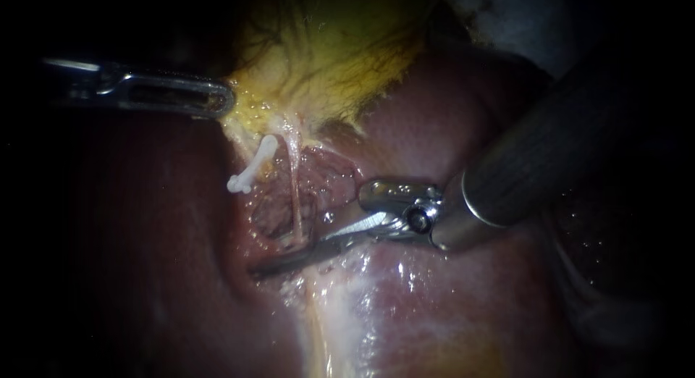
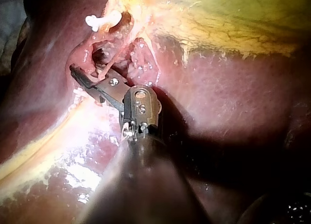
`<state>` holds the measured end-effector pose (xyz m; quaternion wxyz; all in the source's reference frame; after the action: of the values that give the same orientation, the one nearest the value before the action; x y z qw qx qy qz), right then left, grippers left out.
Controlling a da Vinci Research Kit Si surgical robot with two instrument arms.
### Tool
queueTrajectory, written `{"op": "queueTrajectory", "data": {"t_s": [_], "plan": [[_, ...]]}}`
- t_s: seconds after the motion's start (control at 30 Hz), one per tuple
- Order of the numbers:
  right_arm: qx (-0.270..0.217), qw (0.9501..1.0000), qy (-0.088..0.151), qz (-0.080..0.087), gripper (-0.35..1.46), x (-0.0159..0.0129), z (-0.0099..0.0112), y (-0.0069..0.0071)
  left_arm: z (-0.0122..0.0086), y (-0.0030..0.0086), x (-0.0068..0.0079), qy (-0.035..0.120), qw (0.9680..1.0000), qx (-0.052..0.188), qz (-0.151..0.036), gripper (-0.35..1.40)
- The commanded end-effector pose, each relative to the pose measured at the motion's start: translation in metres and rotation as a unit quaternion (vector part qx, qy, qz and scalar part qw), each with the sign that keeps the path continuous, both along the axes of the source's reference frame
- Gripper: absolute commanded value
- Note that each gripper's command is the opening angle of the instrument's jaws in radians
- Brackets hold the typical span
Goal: Clipping second clip right tube
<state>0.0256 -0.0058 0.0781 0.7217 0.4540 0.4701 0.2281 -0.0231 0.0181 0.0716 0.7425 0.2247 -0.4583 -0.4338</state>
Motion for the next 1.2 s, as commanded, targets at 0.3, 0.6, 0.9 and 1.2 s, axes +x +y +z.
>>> {"op": "queueTrajectory", "data": {"t_s": [0.3,0.6,0.9,1.2], "plan": [[-0.013,0.9998,0.003,0.016,0.57,-0.0005,-0.0014,0.0019,-0.0001,0.0001,0.0002,-0.001,1.0000,0.000,0.001,-0.35],[-0.014,0.9985,0.026,0.045,0.60,-0.0021,-0.0009,0.0024,-0.0002,0.0001,0.0003,-0.001,1.0000,0.000,0.001,-0.35],[0.004,0.9968,0.064,0.048,0.59,-0.0046,0.0002,0.0036,-0.0002,0.0001,0.0004,-0.001,1.0000,0.000,0.001,-0.35],[0.049,0.9858,0.155,0.041,0.52,-0.0048,0.0001,0.0032,-0.0002,0.0001,0.0004,-0.001,1.0000,0.000,0.001,-0.35]]}}
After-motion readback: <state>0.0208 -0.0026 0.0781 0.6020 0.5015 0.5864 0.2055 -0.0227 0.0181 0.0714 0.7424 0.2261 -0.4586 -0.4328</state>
